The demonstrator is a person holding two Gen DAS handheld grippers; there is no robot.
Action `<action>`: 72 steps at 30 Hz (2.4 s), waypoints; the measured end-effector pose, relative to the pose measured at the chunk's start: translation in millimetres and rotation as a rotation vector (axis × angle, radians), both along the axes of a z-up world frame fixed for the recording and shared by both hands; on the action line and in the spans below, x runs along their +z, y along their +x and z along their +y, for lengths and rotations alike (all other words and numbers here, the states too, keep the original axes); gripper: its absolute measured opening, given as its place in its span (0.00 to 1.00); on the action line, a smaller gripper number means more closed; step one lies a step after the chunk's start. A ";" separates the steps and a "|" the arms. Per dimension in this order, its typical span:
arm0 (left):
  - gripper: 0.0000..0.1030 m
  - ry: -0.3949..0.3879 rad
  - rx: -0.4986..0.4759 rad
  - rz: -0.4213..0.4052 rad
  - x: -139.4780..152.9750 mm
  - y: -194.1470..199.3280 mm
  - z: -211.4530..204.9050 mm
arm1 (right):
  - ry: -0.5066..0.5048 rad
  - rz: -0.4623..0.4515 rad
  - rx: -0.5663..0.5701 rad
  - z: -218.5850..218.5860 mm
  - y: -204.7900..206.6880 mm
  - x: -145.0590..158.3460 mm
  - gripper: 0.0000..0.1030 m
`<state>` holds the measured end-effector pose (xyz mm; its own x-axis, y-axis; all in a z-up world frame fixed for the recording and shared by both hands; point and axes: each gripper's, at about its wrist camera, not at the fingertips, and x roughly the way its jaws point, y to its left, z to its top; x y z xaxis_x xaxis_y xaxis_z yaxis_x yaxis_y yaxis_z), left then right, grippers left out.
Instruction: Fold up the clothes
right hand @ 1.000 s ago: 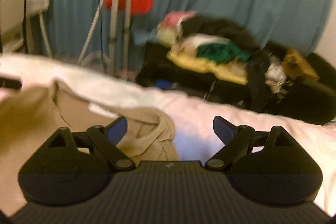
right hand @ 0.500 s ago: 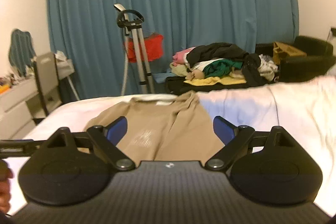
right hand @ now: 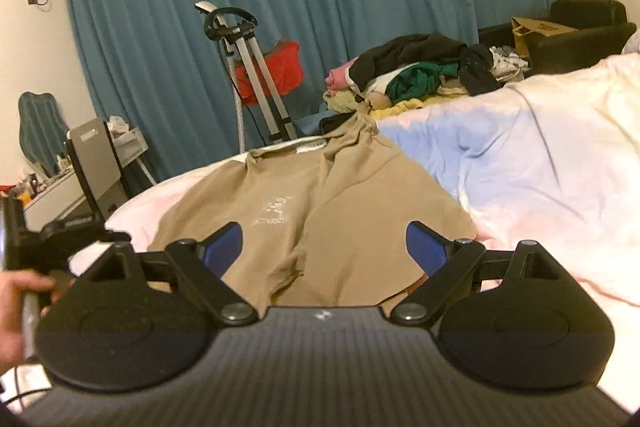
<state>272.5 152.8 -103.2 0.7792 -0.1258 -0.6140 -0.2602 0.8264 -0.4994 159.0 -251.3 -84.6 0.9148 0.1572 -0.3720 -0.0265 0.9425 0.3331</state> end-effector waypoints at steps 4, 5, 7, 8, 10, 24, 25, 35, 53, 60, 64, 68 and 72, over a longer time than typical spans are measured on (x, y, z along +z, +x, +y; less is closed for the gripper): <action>0.78 0.006 -0.013 0.010 -13.7 49.5 -13.0 | -0.009 0.018 -0.016 -5.5 16.0 -14.6 0.87; 0.76 0.028 -0.010 0.013 -14.4 58.4 -18.9 | -0.009 0.021 -0.023 -7.4 20.5 -17.6 0.87; 0.68 0.058 -0.011 0.019 -16.1 74.5 -30.1 | 0.000 0.037 -0.037 -11.6 30.6 -23.6 0.87; 0.51 0.069 -0.017 0.023 -16.8 81.6 -35.4 | 0.005 0.046 -0.044 -13.6 35.4 -26.8 0.87; 0.24 0.147 -0.054 0.040 -13.0 91.4 -49.9 | 0.017 0.060 -0.053 -18.2 42.3 -31.9 0.87; 0.02 1.084 -0.603 -0.238 -22.4 43.7 -272.4 | -0.010 0.011 -0.253 -48.5 29.1 -23.0 0.87; 0.02 1.079 -0.612 -0.230 -27.5 43.1 -277.6 | -0.028 0.011 -0.253 -46.8 29.8 -24.1 0.87; 0.56 0.736 -0.634 -0.177 -19.3 27.0 -246.0 | 0.028 0.079 -0.259 -49.4 41.9 -44.5 0.87; 0.10 -0.124 -0.163 -0.018 -22.0 116.4 -81.7 | -0.008 0.074 -0.229 -38.2 53.2 -59.9 0.87; 0.05 0.023 -0.051 -0.089 37.9 143.9 -18.7 | 0.005 0.054 -0.227 -37.8 53.0 -64.4 0.87; 0.05 0.195 0.039 -0.043 73.5 177.6 28.3 | 0.023 0.057 -0.236 -39.5 54.0 -69.2 0.87; 0.05 0.330 0.082 0.033 61.6 200.8 54.7 | 0.013 0.063 -0.243 -40.6 57.5 -72.7 0.87; 0.05 0.383 0.092 0.082 26.6 210.6 71.9 | -0.006 0.076 -0.248 -39.2 63.9 -78.2 0.88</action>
